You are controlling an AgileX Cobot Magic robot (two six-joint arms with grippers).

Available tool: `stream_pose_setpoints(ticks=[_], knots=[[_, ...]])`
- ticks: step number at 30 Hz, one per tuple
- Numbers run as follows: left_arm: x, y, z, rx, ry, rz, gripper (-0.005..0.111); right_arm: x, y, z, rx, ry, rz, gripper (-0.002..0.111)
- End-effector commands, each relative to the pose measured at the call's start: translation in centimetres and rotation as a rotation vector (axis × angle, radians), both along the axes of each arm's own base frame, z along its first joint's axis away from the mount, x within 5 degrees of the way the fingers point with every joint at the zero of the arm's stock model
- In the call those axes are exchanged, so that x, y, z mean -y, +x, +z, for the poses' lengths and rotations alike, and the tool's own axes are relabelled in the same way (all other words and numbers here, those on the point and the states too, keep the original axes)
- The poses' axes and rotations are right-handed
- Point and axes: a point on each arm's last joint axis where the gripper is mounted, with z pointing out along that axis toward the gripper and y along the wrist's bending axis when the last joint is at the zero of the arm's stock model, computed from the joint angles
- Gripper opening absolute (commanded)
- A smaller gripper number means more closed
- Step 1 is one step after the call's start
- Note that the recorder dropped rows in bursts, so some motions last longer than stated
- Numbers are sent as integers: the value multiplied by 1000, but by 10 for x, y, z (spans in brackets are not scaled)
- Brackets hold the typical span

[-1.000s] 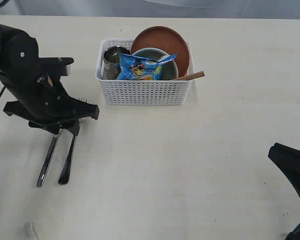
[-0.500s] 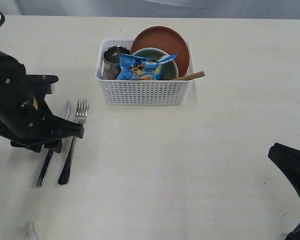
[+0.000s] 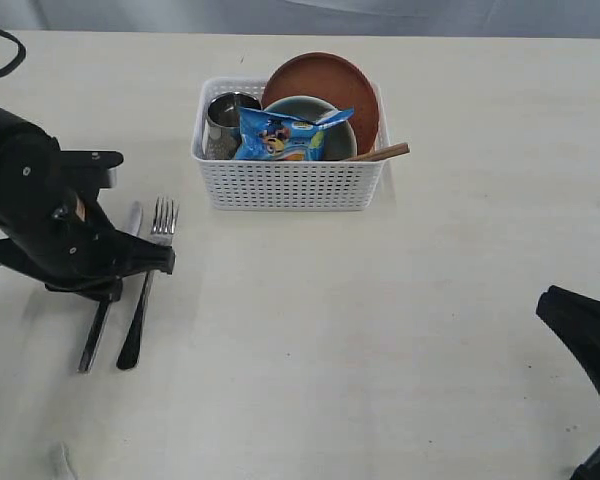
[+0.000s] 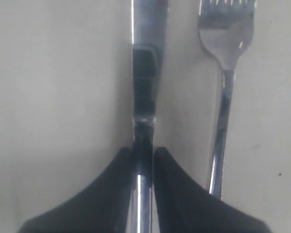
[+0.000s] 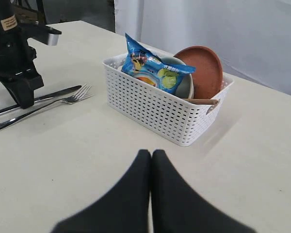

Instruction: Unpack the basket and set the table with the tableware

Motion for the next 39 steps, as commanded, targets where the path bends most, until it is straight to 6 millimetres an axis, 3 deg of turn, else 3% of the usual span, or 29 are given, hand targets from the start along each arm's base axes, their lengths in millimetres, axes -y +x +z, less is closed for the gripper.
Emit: stream_pose_setpoints(ticks=[1, 3, 29, 39], knots=[[1, 2, -12, 2, -5, 6, 8, 0, 0, -1, 6, -3, 5, 0], [1, 3, -12, 12, -13, 10, 0, 0, 0, -1, 6, -3, 5, 0], [6, -11, -13, -129, -65, 2, 0, 0, 0, -1, 6, -3, 5, 0], [3, -15, -18, -103, -70, 25, 0, 0, 0, -1, 6, -3, 5, 0]])
